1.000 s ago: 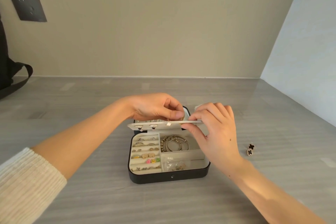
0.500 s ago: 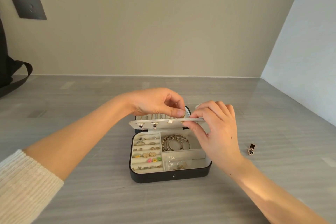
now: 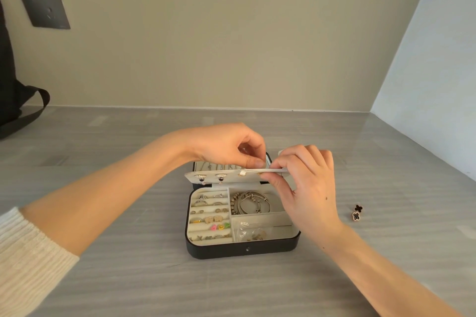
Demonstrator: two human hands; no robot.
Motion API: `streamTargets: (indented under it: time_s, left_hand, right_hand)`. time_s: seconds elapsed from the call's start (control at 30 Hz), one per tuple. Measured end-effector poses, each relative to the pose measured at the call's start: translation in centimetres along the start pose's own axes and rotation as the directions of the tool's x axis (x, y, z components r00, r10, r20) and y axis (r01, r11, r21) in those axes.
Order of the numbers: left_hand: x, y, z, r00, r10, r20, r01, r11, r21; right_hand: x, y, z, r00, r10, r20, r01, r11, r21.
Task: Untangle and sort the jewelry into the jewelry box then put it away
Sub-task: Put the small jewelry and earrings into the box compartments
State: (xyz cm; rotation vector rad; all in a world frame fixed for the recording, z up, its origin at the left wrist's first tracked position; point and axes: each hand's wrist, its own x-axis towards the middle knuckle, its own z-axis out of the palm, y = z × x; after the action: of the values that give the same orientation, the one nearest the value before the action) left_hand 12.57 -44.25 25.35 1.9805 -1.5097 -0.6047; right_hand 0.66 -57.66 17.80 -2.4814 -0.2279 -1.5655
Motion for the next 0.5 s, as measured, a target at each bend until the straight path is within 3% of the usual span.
streamTargets:
  time_s: [0.23,0.5]
  left_hand:
    - [0.15,0.63,-0.40,0.997,-0.081,-0.009,0.081,0.996,0.025]
    - [-0.21,0.43,-0.48,0.994,-0.103,0.039,0.107,0.985,-0.135]
  right_hand:
    - [0.21,0.08,-0.02,1.000,0.014,-0.003,-0.014,1.000,0.002]
    - [0.21,0.08,-0.03,1.000,0.021,0.007,-0.021,1.000,0.007]
